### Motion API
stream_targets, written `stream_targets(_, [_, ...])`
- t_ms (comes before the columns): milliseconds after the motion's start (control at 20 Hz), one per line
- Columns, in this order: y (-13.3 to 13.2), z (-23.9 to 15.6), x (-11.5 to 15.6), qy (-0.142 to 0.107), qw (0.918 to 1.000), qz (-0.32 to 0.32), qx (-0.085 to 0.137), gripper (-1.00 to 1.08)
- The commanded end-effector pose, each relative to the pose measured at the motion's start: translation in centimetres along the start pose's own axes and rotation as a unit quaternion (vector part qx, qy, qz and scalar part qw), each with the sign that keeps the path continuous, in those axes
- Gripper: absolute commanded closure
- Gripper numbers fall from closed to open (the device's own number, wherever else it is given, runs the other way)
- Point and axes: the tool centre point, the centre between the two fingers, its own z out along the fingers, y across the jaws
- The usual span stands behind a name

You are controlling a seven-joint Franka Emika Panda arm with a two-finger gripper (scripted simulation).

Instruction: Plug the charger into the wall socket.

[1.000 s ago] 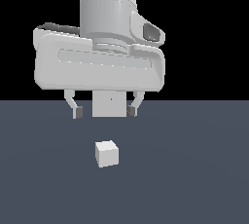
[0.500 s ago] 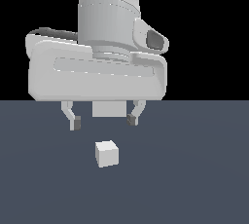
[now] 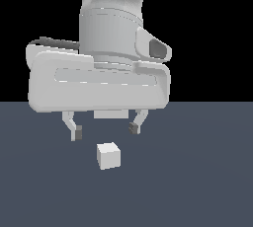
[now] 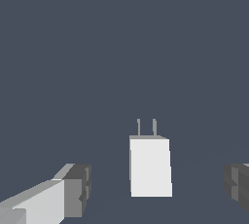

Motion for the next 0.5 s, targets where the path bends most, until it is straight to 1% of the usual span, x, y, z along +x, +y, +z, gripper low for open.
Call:
stream_targets(0, [0.0,0.9,-0.2,0.0,1.0,0.0,0.0,-0.92])
stream_targets(200, [0.0,2.7,-0.6,0.0,1.0,0.0,0.0,-0.92])
stream_targets(450, [0.0,3.8,-0.7,0.0,1.0,-0.001,0.0,-0.92])
